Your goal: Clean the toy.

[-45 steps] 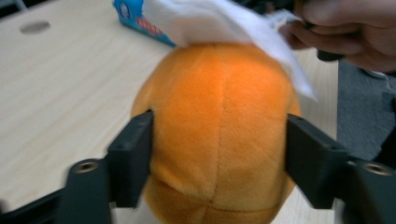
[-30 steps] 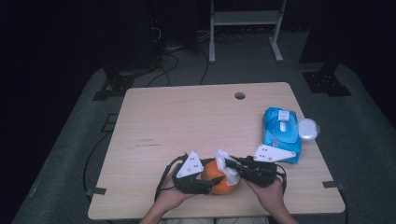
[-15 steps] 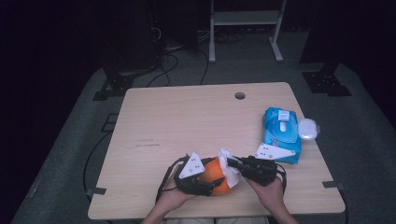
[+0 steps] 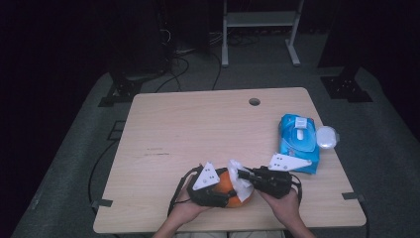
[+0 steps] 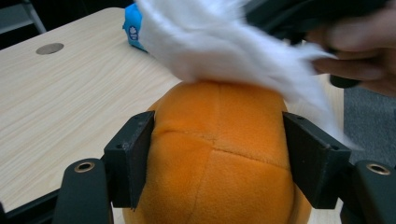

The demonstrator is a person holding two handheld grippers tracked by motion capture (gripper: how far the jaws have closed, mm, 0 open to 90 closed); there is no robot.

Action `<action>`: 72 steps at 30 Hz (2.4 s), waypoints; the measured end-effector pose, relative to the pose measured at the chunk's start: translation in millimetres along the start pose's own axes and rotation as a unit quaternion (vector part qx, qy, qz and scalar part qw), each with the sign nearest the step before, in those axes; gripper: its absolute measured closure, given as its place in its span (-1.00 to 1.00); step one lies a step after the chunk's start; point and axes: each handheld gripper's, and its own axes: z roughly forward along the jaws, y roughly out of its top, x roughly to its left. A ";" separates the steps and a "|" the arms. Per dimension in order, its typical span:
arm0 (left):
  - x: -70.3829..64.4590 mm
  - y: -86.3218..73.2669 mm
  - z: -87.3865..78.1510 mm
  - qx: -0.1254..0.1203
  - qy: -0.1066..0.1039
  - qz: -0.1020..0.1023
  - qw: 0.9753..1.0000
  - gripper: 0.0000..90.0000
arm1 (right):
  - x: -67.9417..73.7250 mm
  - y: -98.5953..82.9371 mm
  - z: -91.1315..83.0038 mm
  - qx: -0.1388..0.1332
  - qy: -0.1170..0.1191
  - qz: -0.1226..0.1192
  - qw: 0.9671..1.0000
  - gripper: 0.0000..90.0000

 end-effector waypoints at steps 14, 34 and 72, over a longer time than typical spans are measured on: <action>3.8 -5.9 0.9 0.016 -0.006 0.001 1.000 -0.51 | -31.7 -15.0 -7.0 -0.002 -0.045 0.046 0.998 0.87; 17.6 -1.0 -15.3 0.001 0.001 -0.041 0.999 -0.20 | 0.7 -1.4 -4.7 -0.019 -0.019 -0.007 1.000 0.88; 10.2 -7.3 -5.5 0.009 -0.040 -0.017 0.999 -0.41 | 0.4 -0.7 -5.3 0.003 -0.047 -0.040 0.998 0.86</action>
